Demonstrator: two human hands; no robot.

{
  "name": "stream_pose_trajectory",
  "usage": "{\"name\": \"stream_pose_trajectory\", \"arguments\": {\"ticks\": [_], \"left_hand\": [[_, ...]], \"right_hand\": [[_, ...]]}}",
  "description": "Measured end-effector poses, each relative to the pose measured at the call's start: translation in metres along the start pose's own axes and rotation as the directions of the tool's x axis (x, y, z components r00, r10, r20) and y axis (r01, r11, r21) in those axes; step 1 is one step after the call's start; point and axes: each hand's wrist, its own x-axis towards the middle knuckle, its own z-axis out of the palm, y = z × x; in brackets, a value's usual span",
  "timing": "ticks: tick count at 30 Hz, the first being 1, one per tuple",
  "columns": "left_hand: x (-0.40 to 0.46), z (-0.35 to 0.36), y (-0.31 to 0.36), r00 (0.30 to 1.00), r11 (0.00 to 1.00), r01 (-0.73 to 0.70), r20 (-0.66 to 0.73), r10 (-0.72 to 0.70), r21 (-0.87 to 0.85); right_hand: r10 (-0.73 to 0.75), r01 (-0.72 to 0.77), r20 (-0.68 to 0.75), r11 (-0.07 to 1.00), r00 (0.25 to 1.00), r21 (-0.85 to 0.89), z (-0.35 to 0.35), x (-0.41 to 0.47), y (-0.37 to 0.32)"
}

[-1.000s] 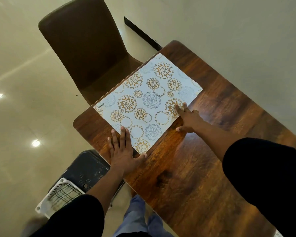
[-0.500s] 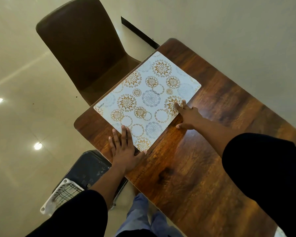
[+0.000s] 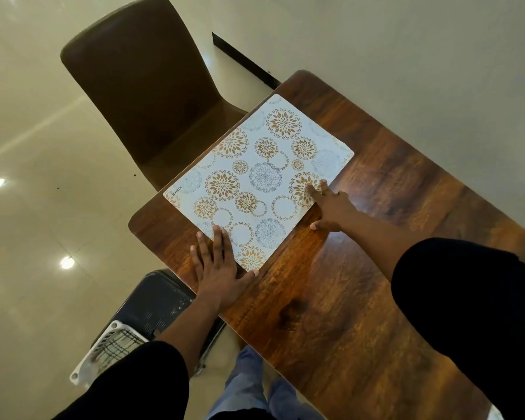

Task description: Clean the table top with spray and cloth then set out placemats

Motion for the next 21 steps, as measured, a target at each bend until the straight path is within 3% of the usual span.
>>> {"name": "stream_pose_trajectory", "arguments": {"ticks": [8,16,21], "left_hand": [[0.001,-0.006,0.006,0.997,0.998,0.050,0.063,-0.052,0.028],[0.004,-0.031,0.045,0.961,0.970,0.238,0.130,-0.243,0.058],[0.008,-0.049,0.084,0.966,0.974,0.200,0.145,-0.215,0.109]], "right_hand": [[-0.018,0.019,-0.019,0.999,1.000,0.041,-0.001,-0.006,0.003],[0.055,-0.055,0.005,0.991,0.998,0.124,-0.008,-0.053,0.000],[0.089,-0.078,-0.066,0.985,0.994,0.156,-0.022,-0.094,0.002]]}}
